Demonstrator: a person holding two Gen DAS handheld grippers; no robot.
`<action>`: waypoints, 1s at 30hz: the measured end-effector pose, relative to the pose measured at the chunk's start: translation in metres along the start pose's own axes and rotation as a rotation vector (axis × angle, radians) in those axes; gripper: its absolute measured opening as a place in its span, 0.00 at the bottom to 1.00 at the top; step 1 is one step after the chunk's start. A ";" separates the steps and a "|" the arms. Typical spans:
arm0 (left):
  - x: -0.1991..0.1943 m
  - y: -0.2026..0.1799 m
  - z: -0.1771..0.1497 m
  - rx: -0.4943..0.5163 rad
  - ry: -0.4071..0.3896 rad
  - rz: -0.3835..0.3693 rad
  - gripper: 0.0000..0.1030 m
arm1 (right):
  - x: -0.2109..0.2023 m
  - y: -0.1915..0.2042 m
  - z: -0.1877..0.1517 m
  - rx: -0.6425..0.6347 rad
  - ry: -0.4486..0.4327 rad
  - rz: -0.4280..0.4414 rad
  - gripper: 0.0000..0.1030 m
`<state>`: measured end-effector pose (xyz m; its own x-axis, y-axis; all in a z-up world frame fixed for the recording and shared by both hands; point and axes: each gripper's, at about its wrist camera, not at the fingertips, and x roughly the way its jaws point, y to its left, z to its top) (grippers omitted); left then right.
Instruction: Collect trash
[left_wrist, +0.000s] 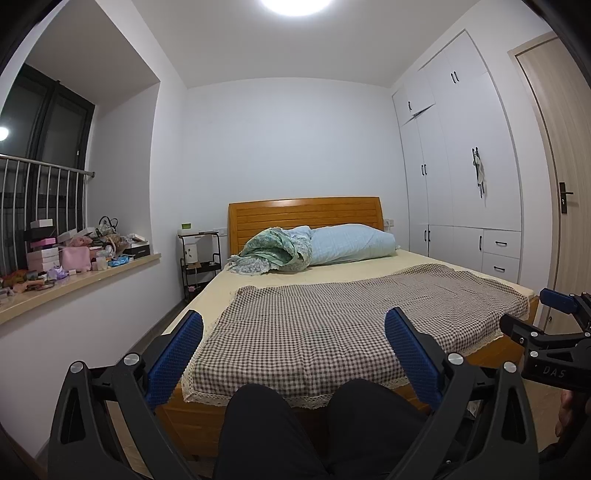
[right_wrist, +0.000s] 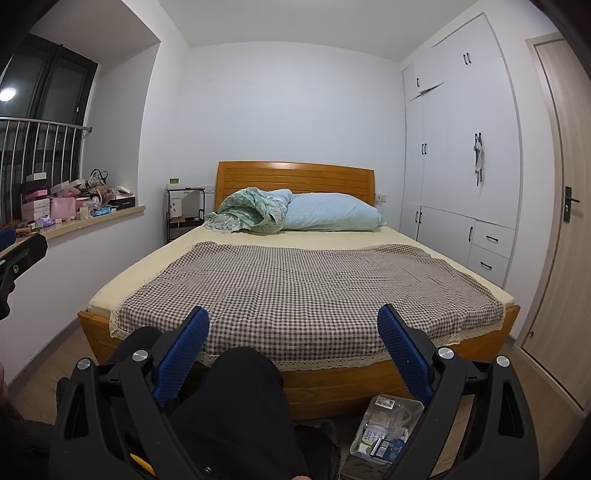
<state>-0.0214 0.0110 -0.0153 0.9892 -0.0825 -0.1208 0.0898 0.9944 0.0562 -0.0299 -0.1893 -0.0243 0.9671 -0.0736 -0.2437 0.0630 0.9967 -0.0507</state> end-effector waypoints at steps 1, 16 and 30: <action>0.000 0.000 0.000 0.000 -0.001 0.000 0.93 | 0.000 0.000 0.000 0.000 0.001 -0.001 0.86; -0.002 0.000 -0.001 0.001 -0.009 -0.002 0.93 | -0.004 -0.006 0.000 0.014 -0.019 -0.012 0.86; -0.007 -0.005 0.000 0.021 -0.028 0.001 0.93 | -0.004 -0.008 0.000 0.014 -0.017 -0.009 0.86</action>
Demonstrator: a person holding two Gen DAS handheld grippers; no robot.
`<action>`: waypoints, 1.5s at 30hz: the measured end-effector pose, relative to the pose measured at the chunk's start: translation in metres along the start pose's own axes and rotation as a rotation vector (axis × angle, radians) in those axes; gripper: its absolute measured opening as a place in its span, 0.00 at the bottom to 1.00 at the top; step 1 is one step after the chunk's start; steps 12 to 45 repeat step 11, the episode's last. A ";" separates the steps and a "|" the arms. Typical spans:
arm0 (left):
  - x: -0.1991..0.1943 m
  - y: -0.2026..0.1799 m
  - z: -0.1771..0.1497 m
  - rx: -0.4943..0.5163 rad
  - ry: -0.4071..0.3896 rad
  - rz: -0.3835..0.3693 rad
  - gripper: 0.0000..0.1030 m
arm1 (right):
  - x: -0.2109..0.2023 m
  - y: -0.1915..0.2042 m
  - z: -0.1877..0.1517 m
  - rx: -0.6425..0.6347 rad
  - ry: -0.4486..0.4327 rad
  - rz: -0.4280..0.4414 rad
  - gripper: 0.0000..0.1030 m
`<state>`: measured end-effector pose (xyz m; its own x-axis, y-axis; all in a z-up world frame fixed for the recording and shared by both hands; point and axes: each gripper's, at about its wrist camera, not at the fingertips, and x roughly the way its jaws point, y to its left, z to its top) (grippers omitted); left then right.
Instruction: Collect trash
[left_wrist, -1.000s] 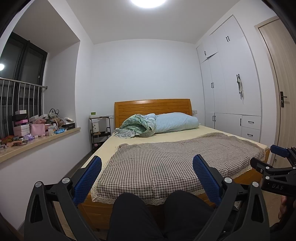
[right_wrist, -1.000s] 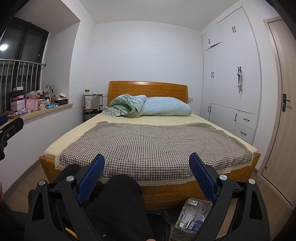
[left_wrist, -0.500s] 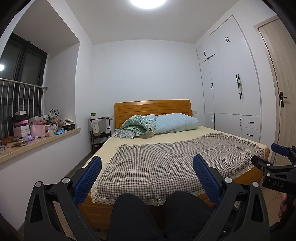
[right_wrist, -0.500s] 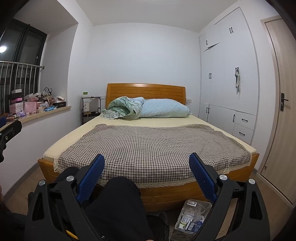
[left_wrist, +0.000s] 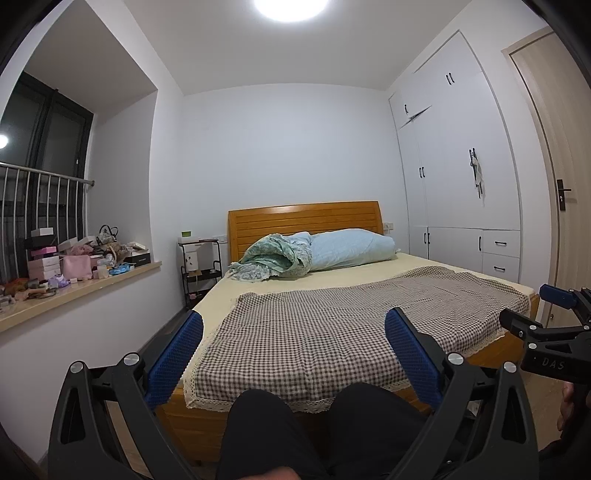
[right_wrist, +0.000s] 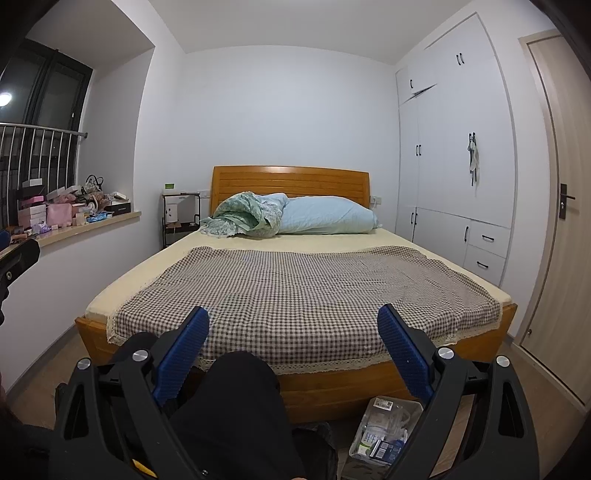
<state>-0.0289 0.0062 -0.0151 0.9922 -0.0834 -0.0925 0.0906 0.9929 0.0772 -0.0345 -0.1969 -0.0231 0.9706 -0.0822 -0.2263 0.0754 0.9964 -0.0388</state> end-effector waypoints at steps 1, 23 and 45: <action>-0.001 -0.001 0.000 -0.001 -0.001 0.002 0.93 | 0.000 0.000 0.000 0.000 -0.001 0.000 0.86; 0.033 0.010 -0.004 -0.028 0.068 -0.029 0.93 | 0.020 -0.010 -0.009 0.026 0.017 0.018 0.86; 0.033 0.010 -0.004 -0.028 0.068 -0.029 0.93 | 0.020 -0.010 -0.009 0.026 0.017 0.018 0.86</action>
